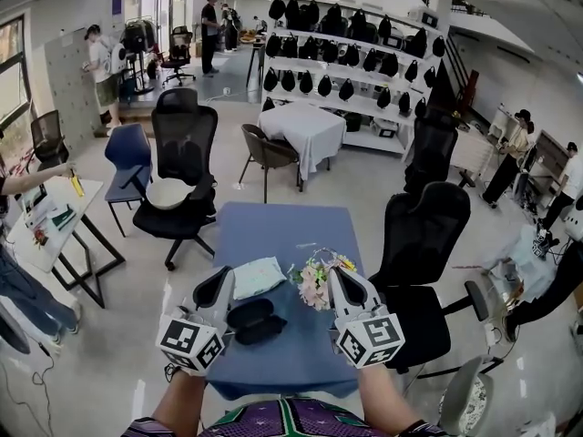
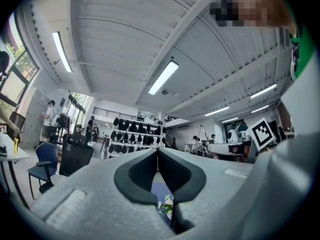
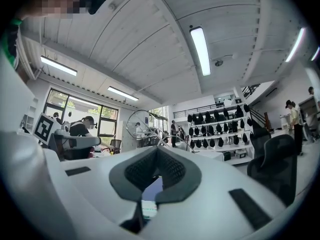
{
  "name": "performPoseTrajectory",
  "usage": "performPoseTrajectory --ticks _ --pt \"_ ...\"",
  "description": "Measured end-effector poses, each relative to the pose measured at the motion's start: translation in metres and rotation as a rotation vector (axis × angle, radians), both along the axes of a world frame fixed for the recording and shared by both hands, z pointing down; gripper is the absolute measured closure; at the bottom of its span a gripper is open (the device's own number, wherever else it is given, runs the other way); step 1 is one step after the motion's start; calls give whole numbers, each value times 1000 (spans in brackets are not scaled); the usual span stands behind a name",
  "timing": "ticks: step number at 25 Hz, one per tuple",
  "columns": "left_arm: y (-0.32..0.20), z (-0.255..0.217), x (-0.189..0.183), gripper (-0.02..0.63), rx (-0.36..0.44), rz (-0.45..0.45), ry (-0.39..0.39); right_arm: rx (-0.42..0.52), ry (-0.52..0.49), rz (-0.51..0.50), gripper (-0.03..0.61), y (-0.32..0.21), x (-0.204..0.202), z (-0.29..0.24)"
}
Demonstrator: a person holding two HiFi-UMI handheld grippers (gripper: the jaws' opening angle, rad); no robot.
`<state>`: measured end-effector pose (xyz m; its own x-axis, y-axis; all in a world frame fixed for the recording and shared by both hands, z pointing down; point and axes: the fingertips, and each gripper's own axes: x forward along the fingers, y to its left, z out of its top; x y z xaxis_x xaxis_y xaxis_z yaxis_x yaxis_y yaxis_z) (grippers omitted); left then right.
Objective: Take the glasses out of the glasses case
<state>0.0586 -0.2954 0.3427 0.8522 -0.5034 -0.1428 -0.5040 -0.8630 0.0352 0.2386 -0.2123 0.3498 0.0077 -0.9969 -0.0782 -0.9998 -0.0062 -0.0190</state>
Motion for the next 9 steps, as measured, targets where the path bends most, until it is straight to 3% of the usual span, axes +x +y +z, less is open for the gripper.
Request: performPoseTrajectory --ticks 9 --pt "0 -2 -5 597 -24 6 21 -1 -4 -21 572 -1 -4 0"
